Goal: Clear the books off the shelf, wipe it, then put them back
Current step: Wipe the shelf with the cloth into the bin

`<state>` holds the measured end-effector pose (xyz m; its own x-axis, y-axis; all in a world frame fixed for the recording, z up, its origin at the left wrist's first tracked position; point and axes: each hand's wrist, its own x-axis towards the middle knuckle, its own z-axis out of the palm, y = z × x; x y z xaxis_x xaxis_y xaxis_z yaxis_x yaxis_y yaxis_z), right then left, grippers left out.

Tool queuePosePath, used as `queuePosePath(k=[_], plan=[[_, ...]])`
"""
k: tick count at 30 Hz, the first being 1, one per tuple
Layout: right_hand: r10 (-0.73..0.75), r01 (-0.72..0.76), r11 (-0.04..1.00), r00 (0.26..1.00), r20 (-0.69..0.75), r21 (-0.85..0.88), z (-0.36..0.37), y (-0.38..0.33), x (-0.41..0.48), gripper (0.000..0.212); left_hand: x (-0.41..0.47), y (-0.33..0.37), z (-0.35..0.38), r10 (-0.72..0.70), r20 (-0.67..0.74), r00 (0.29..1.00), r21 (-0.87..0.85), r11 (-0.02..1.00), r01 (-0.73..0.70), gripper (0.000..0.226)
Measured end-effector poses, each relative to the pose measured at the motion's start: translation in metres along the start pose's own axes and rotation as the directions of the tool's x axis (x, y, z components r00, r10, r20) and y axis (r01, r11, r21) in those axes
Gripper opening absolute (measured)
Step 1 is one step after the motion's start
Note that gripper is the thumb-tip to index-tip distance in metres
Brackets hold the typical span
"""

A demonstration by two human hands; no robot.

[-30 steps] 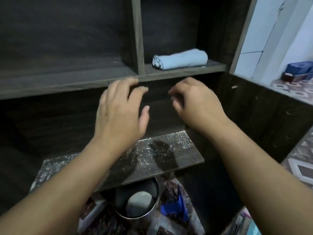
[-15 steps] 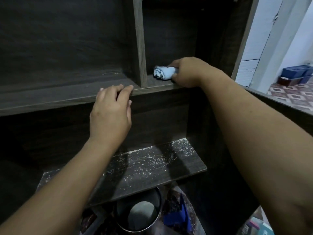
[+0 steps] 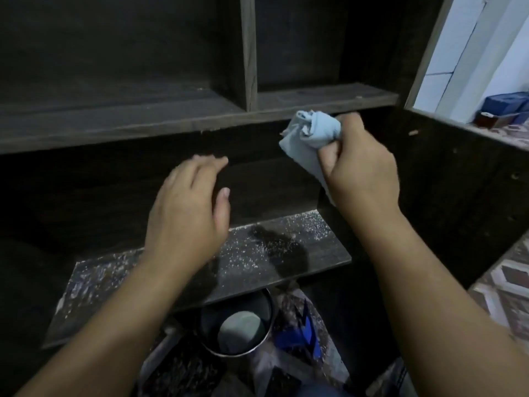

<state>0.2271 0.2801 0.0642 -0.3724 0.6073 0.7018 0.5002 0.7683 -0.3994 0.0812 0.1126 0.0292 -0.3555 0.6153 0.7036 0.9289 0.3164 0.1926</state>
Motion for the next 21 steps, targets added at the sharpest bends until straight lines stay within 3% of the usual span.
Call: queuePosePath(k=[4, 8, 11, 14, 18, 21], plan=[[0.201, -0.21, 0.977, 0.95, 0.239, 0.015, 0.049, 0.007, -0.051, 0.027, -0.071, -0.011, 0.038, -0.025, 0.217, 0.976, 0.017, 1.0, 0.022, 0.035], [0.402, -0.457, 0.889, 0.788, 0.466, 0.005, 0.102, 0.016, -0.095, 0.05, -0.126, -0.019, 0.08, -0.076, 0.464, 0.883, 0.08, 0.996, 0.043, 0.03], [0.435, -0.504, 0.864, 0.733, 0.523, -0.012, 0.131, 0.026, -0.121, 0.052, -0.157, -0.027, 0.107, -0.093, 0.555, 0.827, 0.104, 0.994, 0.042, 0.028], [0.392, -0.44, 0.897, 0.75, 0.532, -0.041, 0.151, 0.035, -0.131, 0.054, -0.18, -0.033, 0.133, -0.103, 0.652, 0.752, 0.107, 0.993, 0.043, 0.038], [0.311, -0.31, 0.948, 0.863, 0.398, -0.07, 0.171, 0.038, -0.128, 0.043, -0.215, -0.044, 0.172, -0.129, 0.798, 0.589, 0.164, 0.986, -0.006, 0.044], [0.223, -0.214, 0.975, 0.921, 0.32, -0.064, 0.187, 0.039, -0.133, 0.041, -0.239, -0.06, 0.199, -0.154, 0.847, 0.508, 0.162, 0.986, 0.029, 0.045]])
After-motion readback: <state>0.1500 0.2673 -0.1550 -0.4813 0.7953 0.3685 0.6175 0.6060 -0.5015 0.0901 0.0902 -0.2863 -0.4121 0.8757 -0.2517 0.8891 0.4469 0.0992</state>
